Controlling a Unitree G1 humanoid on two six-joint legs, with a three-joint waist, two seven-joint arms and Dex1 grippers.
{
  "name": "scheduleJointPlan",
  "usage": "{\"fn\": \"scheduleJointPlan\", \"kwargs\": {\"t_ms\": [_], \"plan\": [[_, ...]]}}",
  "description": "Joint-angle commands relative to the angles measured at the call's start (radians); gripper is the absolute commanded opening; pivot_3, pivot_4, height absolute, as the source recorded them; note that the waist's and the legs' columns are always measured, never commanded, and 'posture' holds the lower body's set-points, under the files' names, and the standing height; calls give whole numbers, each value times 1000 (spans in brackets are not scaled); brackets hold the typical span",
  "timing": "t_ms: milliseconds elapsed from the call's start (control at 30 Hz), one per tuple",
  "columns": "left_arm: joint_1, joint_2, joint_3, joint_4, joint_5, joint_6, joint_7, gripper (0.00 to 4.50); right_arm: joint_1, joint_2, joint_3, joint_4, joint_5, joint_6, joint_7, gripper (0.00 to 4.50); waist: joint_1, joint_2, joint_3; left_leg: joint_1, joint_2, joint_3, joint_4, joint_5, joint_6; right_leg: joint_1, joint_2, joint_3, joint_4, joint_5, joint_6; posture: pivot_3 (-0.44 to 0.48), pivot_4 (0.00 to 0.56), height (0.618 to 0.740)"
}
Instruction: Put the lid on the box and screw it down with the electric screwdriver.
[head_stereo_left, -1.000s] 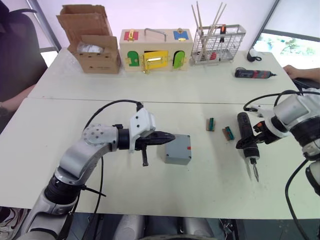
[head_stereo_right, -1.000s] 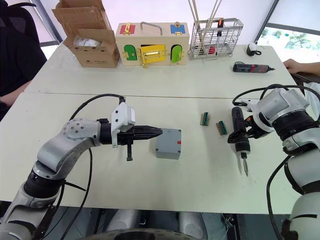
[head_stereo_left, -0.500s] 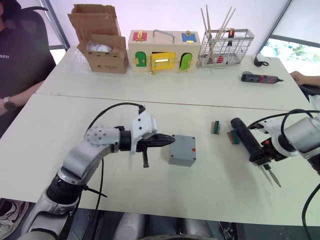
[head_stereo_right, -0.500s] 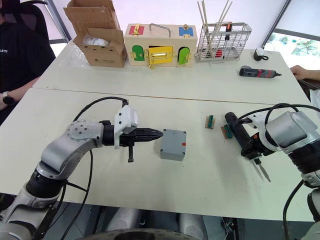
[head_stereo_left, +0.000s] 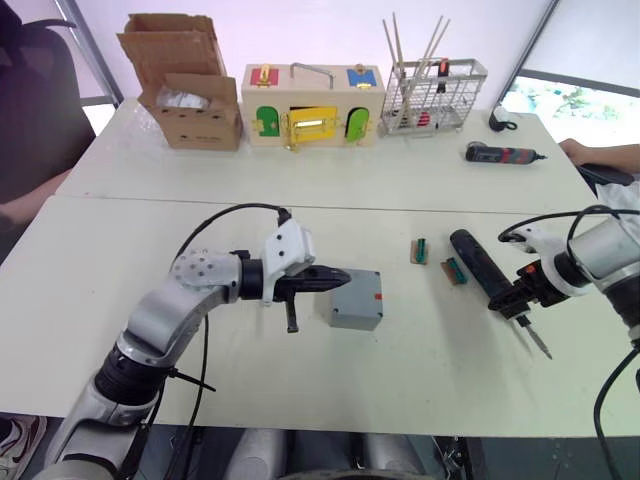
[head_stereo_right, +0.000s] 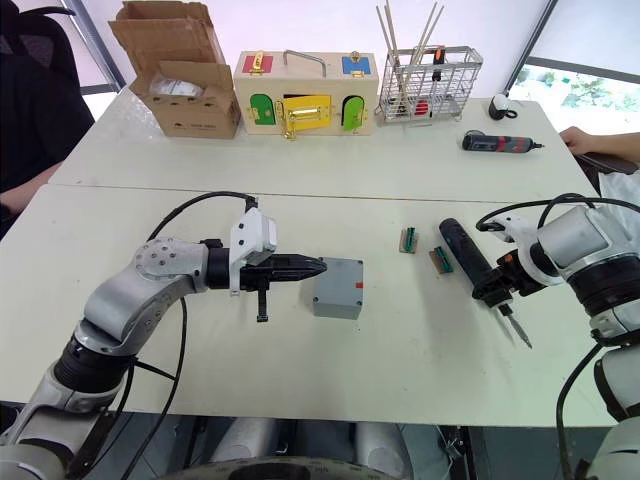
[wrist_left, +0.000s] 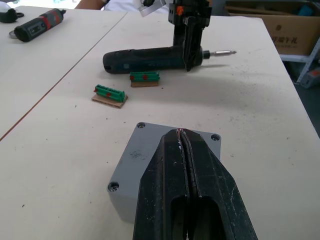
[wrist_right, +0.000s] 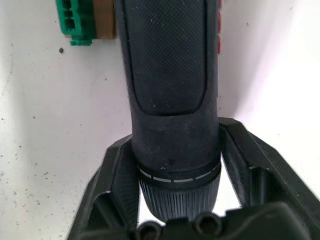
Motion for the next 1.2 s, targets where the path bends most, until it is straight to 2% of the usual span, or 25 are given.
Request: {"fn": "scheduleJointPlan", "kwargs": {"t_ms": [33,133,333,467,700,1067,1167,1200], "plan": [[-5,1,14,-32,-11,-3,2,0,26,33,33,43,-37,-6,-47,3876,0,0,0,3,0,0,-1,-1,1,3,0,0,-2,0,0,0,150,740],[-12,2,5,-21,0,-9,0,0,16,60,24,55,-65,-9,-92,4483,-1,-1,-1,5,0,0,-1,-1,2,7,0,0,-5,0,0,0,150,740],[-20,2,-4,-4,16,-20,-9,0,8,87,42,25,-75,40,-103,4495,1,-3,-2,5,0,0,-1,-2,2,8,-1,0,-6,1,-1,0,150,740],[-17,0,1,-9,15,-16,-9,0,57,54,56,-52,-68,54,-89,3368,2,-2,-1,5,0,0,-2,-3,3,8,-1,0,-7,1,-1,0,150,740],[-12,4,7,3,20,-28,-17,0,98,24,56,-144,-48,87,-80,1829,3,-2,-1,5,0,0,-9,-2,3,4,-1,0,-8,1,-1,0,150,740],[-33,40,17,58,25,-57,-69,0,117,64,-20,-152,-17,142,-140,1827,1,-2,-1,5,0,0,-14,0,-1,4,-1,0,-9,1,-1,0,150,740],[-54,52,23,90,21,-67,-97,0,122,104,-105,-147,-13,197,-215,1827,0,-3,-2,5,0,0,-14,0,-1,4,-1,0,-9,1,-1,0,150,740],[-71,54,30,109,12,-64,-110,0,113,134,-202,-154,-14,249,-263,1827,0,-4,-2,5,0,0,-14,0,-1,4,-1,0,-9,1,-1,0,150,740]]}}
